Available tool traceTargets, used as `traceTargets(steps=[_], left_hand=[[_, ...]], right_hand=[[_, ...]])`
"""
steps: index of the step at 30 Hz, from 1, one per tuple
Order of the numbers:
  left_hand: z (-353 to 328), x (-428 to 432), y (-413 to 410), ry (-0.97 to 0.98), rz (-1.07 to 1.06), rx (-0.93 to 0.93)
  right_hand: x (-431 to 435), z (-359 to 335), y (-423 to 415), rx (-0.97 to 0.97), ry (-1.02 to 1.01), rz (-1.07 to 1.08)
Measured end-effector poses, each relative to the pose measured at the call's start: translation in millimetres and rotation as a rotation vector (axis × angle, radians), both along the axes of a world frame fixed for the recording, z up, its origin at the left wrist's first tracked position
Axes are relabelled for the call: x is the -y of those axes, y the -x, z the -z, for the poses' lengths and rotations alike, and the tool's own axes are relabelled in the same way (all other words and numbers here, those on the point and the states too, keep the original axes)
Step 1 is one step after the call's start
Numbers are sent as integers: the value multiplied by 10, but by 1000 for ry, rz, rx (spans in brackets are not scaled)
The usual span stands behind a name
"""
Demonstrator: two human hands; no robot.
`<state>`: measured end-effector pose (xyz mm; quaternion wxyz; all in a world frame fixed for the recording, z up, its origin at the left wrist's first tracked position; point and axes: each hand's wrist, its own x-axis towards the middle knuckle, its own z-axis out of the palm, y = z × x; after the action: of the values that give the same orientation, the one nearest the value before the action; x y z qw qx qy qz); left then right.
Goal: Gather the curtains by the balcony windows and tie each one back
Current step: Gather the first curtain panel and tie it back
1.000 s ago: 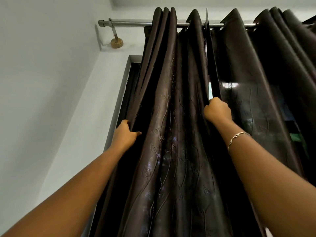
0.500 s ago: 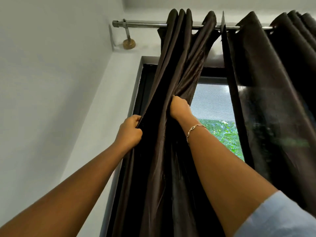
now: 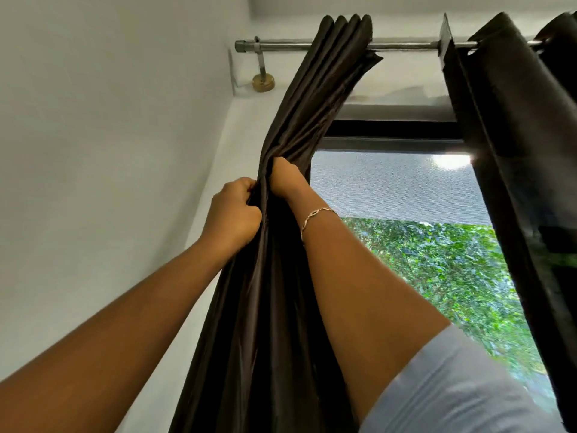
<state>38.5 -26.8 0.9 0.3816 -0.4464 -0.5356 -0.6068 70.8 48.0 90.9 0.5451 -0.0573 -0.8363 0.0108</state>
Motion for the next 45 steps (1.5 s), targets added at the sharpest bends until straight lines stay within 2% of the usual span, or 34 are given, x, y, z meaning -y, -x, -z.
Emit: traceTargets(steps=[11,20,25,31,39,45], left_hand=[[287,-410,-190,65,36,-93],[643,-815,-316,118,-34,-77],[930,-947,-331,139,-97,-19],[1285,-952,-326,104,-90,-40],[1941,-1051,-355,129,-165,-93],[2497,-1231,-454,207,-119,-37]], right_hand=[[-573,352,-293,-172,95,-63],[-1081,771,-762,-235,165,50],[-1232,1066,-866,-245,119,102],[-1204,1508,-856,-295,20,119],[-1158,2268,-691,-297,17,93],[-1088,2735,-593,-361,28,60]])
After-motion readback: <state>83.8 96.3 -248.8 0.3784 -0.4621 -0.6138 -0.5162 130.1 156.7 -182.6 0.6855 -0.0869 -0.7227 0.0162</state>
